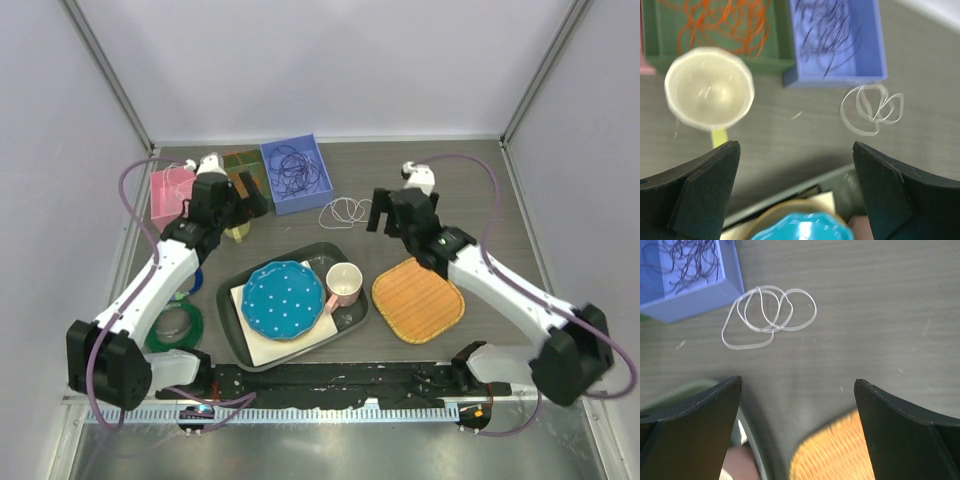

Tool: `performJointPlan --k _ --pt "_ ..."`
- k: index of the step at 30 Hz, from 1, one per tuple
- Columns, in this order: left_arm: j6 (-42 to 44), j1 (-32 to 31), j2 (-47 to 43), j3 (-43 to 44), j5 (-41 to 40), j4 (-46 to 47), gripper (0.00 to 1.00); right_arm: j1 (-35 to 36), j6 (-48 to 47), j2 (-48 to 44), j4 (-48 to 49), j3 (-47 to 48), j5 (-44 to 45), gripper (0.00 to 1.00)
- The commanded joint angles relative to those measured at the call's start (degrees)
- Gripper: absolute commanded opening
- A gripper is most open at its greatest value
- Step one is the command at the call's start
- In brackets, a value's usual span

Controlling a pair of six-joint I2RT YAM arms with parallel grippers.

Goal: Untangle the cables

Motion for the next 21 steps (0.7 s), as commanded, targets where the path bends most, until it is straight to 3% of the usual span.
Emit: performJointPlan --k 1,7,10,21 --pt "-0.6 0.1 -7.3 -9.2 1.7 -1.8 1.00 -2.3 -0.2 15.3 0.1 13.7 -3.6 1.00" --pt "-2.1 0.1 -14.5 -13.0 -4.3 -6.0 1.00 -6.6 0.9 37.9 -1.9 29.6 -9.7 0.98" --pt "-1.9 0.1 -17.7 -14.9 -3.8 -5.0 1.00 -8.6 1.1 46.5 -3.6 35.6 -13.6 0.91" --pt "-1.9 0.1 -20.2 -18.3 -5.0 -2.4 1.00 -8.8 -2.5 56.1 -3.9 39.3 -11.0 0.88"
